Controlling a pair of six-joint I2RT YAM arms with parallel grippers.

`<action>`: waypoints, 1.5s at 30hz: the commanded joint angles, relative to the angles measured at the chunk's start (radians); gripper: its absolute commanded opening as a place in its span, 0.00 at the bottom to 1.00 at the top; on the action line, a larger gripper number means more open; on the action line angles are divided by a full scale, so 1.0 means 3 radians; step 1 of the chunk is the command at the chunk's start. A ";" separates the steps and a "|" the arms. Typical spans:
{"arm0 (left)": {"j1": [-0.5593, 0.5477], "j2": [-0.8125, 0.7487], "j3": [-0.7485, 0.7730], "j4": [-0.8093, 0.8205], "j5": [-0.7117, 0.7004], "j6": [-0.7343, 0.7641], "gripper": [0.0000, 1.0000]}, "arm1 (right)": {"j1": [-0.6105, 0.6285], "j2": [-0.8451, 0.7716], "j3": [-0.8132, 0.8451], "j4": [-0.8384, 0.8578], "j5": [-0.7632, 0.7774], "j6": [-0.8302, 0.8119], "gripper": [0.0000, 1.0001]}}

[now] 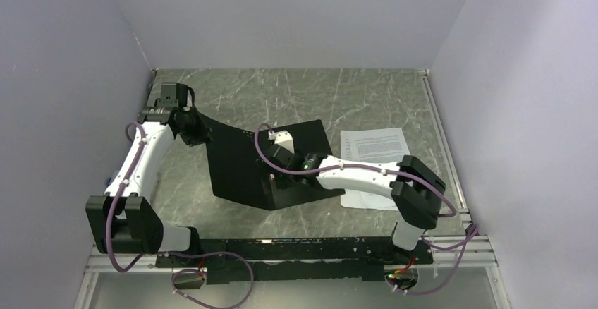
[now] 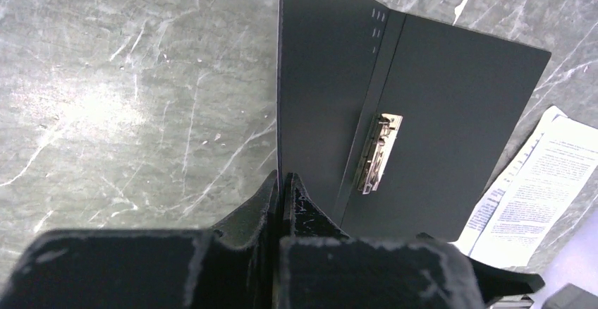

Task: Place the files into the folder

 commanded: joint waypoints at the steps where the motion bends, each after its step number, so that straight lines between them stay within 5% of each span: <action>1: 0.0069 0.0026 -0.0172 0.0161 -0.0078 -0.0036 0.03 | -0.0074 0.0159 0.0213 0.0226 -0.0161 0.0089 1.00; 11: 0.0086 -0.0036 -0.0429 0.0222 -0.0253 0.0046 0.07 | -0.0093 0.0629 0.0415 0.0348 -0.0403 0.0159 1.00; 17: 0.0086 -0.0008 -0.0484 0.0090 -0.0356 0.0111 0.50 | -0.0093 0.0803 0.0430 0.0287 -0.0306 0.0195 1.00; 20: 0.0086 0.0016 -0.0428 -0.0005 -0.0429 0.0169 0.60 | -0.0093 0.0870 0.0432 0.0268 -0.0303 0.0206 1.00; 25: 0.0086 -0.0064 -0.0287 -0.0205 -0.0652 0.0270 0.92 | -0.0093 0.0980 0.0442 0.0174 -0.0238 0.0194 0.99; 45: 0.0086 -0.0706 0.0076 -0.0762 -0.0411 0.0618 0.93 | 0.0133 0.1558 0.0827 -0.0712 0.0309 0.0065 0.98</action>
